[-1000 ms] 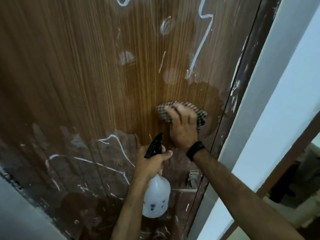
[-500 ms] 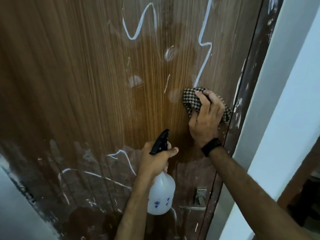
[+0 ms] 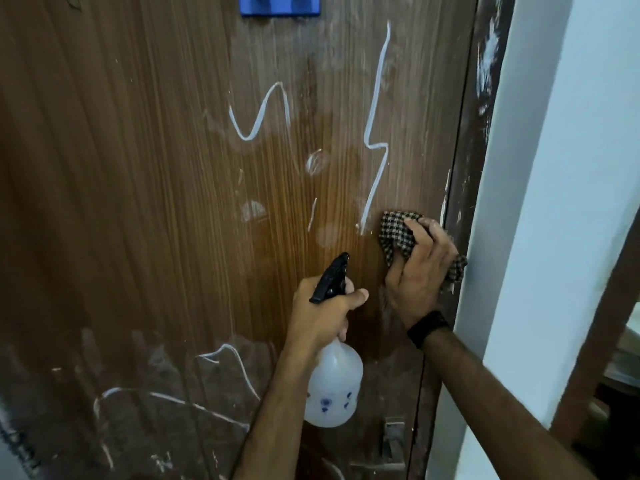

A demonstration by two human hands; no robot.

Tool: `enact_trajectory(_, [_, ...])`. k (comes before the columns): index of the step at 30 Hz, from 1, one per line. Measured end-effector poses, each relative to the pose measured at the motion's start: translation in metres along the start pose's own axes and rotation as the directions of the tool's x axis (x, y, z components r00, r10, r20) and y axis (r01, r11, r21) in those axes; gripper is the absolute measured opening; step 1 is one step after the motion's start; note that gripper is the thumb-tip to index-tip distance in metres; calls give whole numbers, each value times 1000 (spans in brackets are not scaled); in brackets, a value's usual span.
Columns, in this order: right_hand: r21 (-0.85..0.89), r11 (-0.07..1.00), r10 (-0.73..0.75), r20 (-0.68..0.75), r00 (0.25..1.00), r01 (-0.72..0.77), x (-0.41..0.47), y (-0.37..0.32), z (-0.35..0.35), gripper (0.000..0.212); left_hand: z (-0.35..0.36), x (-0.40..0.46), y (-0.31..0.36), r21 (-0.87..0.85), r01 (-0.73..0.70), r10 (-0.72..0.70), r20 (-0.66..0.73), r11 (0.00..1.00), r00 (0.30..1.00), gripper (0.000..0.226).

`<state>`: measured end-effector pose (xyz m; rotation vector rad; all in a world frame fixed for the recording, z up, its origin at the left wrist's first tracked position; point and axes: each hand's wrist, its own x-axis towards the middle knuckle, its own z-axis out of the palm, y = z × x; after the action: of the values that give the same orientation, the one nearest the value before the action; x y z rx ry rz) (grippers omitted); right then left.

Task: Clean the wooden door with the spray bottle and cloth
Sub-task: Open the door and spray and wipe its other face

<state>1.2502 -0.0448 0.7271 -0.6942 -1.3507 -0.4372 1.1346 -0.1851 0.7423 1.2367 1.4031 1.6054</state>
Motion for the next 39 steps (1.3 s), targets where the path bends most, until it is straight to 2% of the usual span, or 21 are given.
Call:
enact_trajectory(4, [-9, 1000, 26, -21, 999, -26, 9, -6, 3, 59, 0, 9, 13, -1, 6, -6, -28, 1000, 1000, 29])
enact_trajectory(10, [-17, 1000, 6, 42, 999, -5, -14, -10, 1, 54, -9, 3, 17, -7, -18, 18, -53, 1000, 998, 26])
enact_trajectory(17, [0, 1000, -26, -15, 1000, 26, 51, -41, 21, 51, -25, 4, 32, -3, -28, 27, -76, 1000, 997, 25])
enact_trajectory(21, [-44, 977, -207, 27, 978, 208, 46, -53, 36, 48, -42, 3, 39, -5, -64, 63, -91, 998, 994, 23])
enact_trajectory(24, [11, 903, -427, 124, 896, 430, 6, -51, 38, 53, -52, 1, 40, -16, -57, 55, -111, 998, 992, 22])
enact_trajectory(27, [65, 851, -524, 180, 832, 522, -29, -43, 35, 54, -58, -4, 39, -30, -26, 21, -128, 999, 991, 21])
enact_trajectory(30, [78, 873, -489, 145, 860, 482, -24, -48, 34, 49, -67, -10, 36, -43, -20, 15, -106, 999, 994, 20])
enact_trajectory(33, [44, 930, -367, 60, 928, 365, 16, -61, 42, 41, -76, -12, 34, -39, -18, 14, -112, 999, 994, 23])
enact_trajectory(35, [33, 953, -300, -7, 954, 300, 46, -72, 49, 43, -82, -12, 35, -32, -23, 19, -118, 999, 993, 22])
enact_trajectory(39, [47, 938, -343, -21, 939, 343, 60, -88, 58, 49, -92, -11, 38, -28, -36, 33, -129, 999, 991, 23])
